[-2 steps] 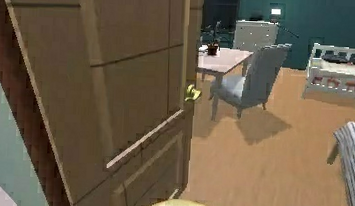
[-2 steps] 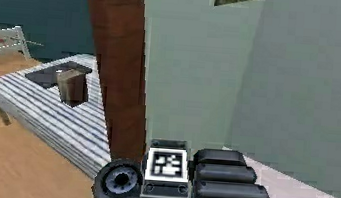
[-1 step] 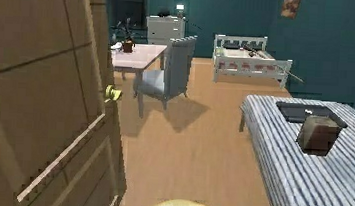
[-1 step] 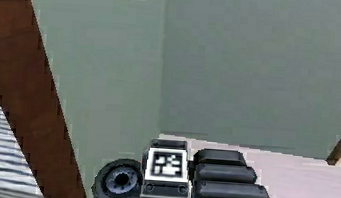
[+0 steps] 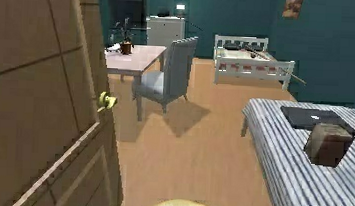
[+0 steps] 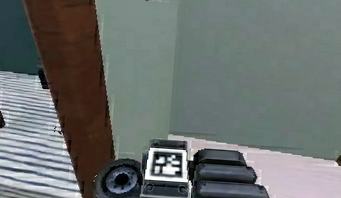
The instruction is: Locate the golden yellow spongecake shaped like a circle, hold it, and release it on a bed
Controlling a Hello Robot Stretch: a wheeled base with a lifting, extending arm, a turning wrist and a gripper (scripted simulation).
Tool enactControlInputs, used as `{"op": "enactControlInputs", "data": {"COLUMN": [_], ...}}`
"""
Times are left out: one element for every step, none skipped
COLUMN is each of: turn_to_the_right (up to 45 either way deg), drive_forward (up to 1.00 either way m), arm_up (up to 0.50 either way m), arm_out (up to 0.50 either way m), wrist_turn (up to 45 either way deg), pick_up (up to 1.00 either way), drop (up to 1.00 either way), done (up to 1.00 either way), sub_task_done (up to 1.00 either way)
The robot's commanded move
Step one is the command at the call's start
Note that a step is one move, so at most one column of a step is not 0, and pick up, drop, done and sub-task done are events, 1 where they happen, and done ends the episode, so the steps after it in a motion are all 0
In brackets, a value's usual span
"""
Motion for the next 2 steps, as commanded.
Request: {"op": "enactControlInputs", "data": {"turn_to_the_right": [30.0, 3.0], "drive_forward": [0.00, 0.00], "arm_up": [0.00, 0.00], "arm_out": [0.00, 0.00], "wrist_turn": [0.0, 0.0], "pick_up": [0.00, 0.00], "drop": [0.00, 0.00], "done": [0.00, 0.00], "sub_task_done": [0.00, 0.00]}}
